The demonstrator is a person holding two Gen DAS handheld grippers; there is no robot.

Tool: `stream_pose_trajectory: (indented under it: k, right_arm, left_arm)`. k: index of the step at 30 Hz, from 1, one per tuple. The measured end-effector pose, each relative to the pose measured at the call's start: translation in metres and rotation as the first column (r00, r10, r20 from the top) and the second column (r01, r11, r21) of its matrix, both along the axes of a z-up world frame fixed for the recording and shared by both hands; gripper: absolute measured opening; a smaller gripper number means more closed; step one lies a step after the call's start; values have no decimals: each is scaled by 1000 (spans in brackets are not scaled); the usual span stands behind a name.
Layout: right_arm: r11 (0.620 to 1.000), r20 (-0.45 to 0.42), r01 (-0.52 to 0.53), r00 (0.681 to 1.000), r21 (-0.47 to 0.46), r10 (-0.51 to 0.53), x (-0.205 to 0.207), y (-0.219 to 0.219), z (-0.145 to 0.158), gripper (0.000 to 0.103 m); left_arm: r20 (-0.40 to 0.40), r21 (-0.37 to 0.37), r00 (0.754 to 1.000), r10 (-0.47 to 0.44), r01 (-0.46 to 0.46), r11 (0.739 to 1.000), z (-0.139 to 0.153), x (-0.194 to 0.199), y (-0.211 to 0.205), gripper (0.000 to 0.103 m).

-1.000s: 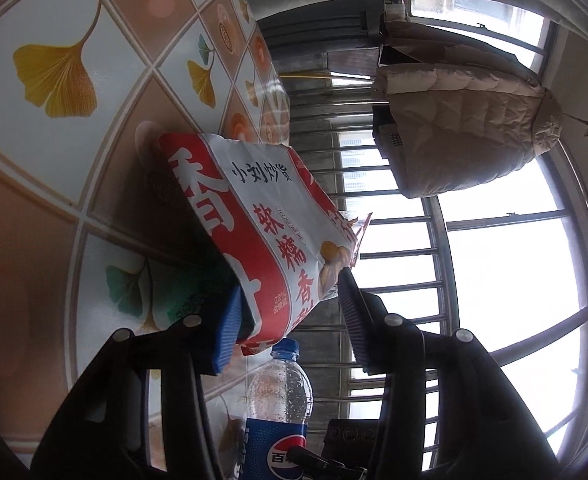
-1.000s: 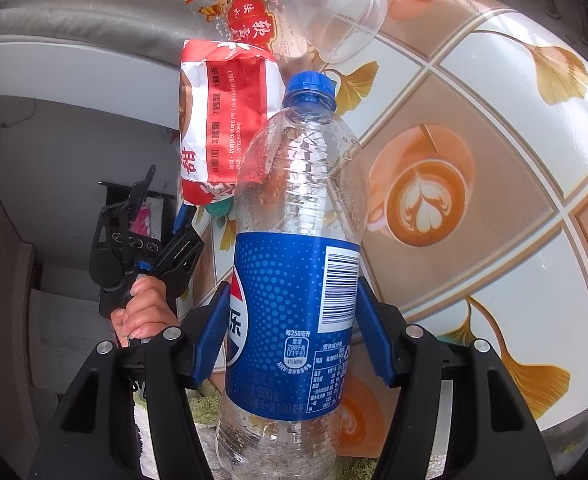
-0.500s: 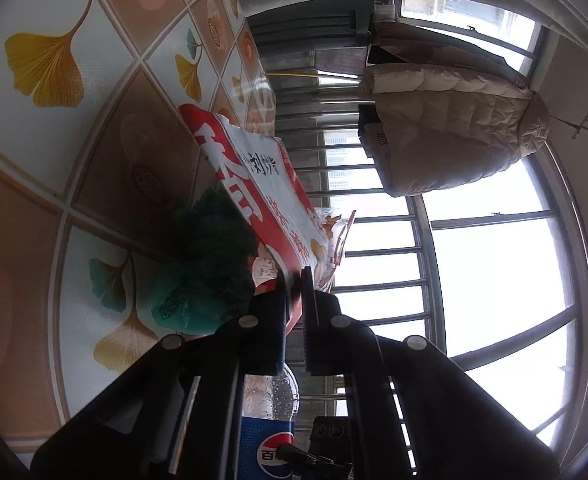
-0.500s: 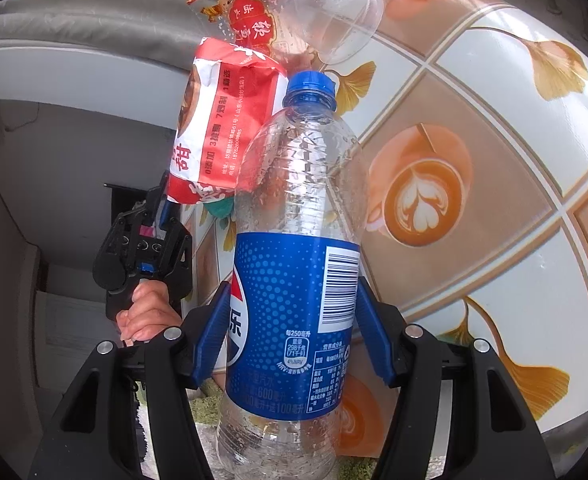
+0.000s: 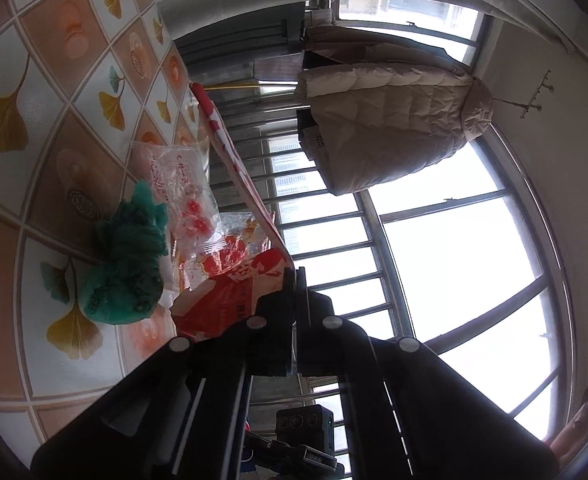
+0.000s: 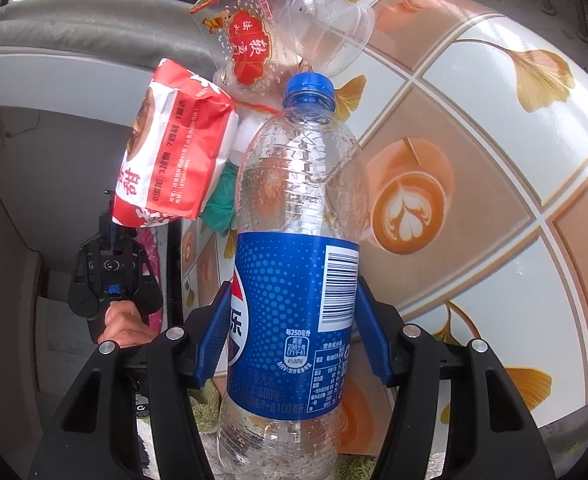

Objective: Collect trash
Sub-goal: 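Carry the Pepsi bottle and red snack bag with both tools over the wastebasket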

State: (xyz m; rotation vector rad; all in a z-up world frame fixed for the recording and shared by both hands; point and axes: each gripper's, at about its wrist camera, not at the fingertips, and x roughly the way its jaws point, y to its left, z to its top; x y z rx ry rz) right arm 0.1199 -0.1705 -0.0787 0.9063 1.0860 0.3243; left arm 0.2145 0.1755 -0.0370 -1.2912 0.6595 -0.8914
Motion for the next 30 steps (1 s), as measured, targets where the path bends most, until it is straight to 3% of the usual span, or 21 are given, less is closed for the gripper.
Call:
stream_pose_trajectory:
  k: [21,30]
  right_arm:
    - [999,51,37,998,12,-37,-18,-19,11,57]
    - [995,96,93,991,32,-96,-37,-45,23,58]
  left_arm:
    - [203,-12,979,-8,11,1000,54,-55,12,0]
    - [272,49,960,-67,55,997,82,-73,-8,0]
